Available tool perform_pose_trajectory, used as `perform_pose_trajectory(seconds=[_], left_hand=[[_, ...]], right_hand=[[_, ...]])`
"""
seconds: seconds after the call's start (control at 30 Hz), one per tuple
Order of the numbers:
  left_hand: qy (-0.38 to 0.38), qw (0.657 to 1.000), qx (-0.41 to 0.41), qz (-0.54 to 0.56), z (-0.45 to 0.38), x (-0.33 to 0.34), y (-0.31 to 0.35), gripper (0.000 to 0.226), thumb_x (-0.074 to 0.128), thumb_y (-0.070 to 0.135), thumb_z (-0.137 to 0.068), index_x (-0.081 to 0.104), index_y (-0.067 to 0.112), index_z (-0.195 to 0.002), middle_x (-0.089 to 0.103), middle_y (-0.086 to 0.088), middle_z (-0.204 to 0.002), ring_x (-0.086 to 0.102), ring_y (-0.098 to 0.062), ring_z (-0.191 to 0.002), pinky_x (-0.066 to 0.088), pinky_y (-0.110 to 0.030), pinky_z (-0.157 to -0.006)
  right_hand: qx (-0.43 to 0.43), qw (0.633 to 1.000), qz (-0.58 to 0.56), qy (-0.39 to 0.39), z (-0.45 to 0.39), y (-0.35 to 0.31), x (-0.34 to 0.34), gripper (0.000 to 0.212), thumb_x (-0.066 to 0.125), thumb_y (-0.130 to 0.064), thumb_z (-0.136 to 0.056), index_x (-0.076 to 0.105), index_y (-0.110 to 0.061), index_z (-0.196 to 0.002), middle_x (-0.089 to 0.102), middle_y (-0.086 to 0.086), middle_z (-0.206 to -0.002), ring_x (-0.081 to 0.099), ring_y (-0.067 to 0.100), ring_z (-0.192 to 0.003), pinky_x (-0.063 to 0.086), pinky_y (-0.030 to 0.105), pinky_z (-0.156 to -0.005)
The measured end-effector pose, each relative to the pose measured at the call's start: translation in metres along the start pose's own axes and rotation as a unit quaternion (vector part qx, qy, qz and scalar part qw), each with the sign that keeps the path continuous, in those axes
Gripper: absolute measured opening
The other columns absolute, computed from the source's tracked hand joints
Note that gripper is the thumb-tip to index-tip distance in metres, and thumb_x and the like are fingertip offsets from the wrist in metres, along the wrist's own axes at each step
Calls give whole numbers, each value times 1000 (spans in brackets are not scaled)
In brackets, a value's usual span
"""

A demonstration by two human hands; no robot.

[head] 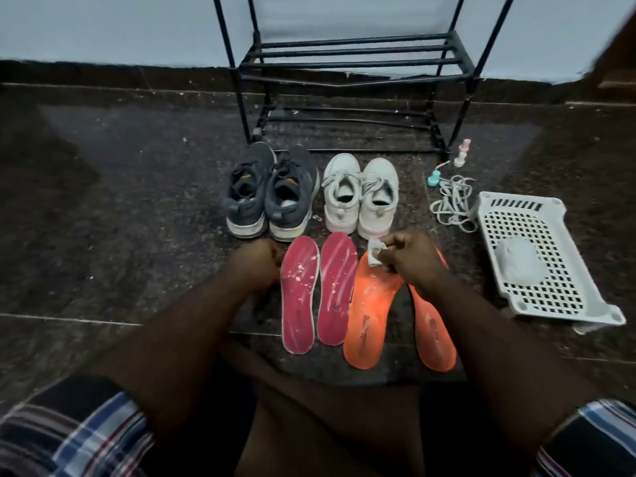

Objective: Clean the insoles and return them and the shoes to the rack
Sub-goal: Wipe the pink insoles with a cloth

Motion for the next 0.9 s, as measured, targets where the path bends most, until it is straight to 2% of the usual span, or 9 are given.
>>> perform_pose_trajectory(seconds=[0.1,0.17,0.2,0.33,0.4,0.57,0.7,0.77,0.9], left_hand=[[-90,996,-23,-10,-8,23,-8,32,80,28,-81,73,7,-104,74,-13,-99,72,-28,-87,55,-34,-72],[-116,992,-43,24,-17,33,-3,34,83,24,-79,73,0,-101,74,-14,-89,71,-25,-71,56,-32,-63],[-120,991,-51,37,-23,37,-1,34,84,22,-77,72,-1,-100,75,-15,-88,71,-24,-69,57,-32,-62],[-99,993,-39,54,-36,51,5,52,89,21,-67,66,2,-110,73,-12,-104,72,-28,-92,60,-37,-78],[-103,992,-35,71,-37,54,8,57,90,17,-65,62,2,-112,72,-12,-108,71,-28,-92,60,-37,-78],[-102,988,-74,91,-31,50,8,93,93,17,-63,37,3,-136,63,-19,-121,69,-36,-99,60,-46,-81],[-118,986,-87,74,-24,48,10,88,90,20,-70,33,1,-135,66,-19,-116,70,-35,-97,60,-43,-79],[-126,983,-108,77,-21,52,13,80,87,17,-73,35,0,-132,67,-18,-113,72,-32,-95,61,-41,-78],[-99,989,-103,44,-18,52,12,52,72,10,-83,51,-5,-128,66,-18,-120,68,-30,-106,56,-32,-77]], right_hand=[[-27,993,113,-16,0,9,15,25,69,1,-76,71,-24,-76,66,-5,-57,59,12,-53,48,31,-60],[-37,984,171,-25,1,13,20,28,69,-4,-73,69,-31,-70,68,-6,-60,62,12,-56,51,31,-63],[-44,981,189,-27,2,13,21,27,70,-5,-73,70,-32,-71,69,-7,-62,63,11,-58,51,31,-64],[-79,970,229,-22,2,15,26,13,73,-15,-79,74,-27,-82,72,-6,-75,66,12,-71,46,29,-67],[-101,965,242,-19,1,16,32,8,73,-19,-82,75,-21,-89,74,-3,-82,66,14,-77,45,29,-69],[-130,962,238,5,-5,13,48,5,72,-21,-83,72,-21,-88,66,-10,-74,62,11,-73,36,27,-62],[-133,956,261,-33,-1,14,54,9,69,-25,-86,70,-20,-79,71,-6,-80,63,13,-76,45,31,-69],[-131,951,274,-61,4,17,58,4,66,-19,-85,70,-21,-83,71,-7,-83,63,12,-79,45,30,-70],[-169,925,319,-120,13,21,75,14,55,-12,-86,65,-18,-94,69,0,-91,62,20,-86,41,30,-67]])
Point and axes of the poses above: each hand's wrist, its own z-axis away from the middle knuckle, its own x-axis out of the palm, y = z × x, the point moved 1 cm from there along -z, towards the middle knuckle
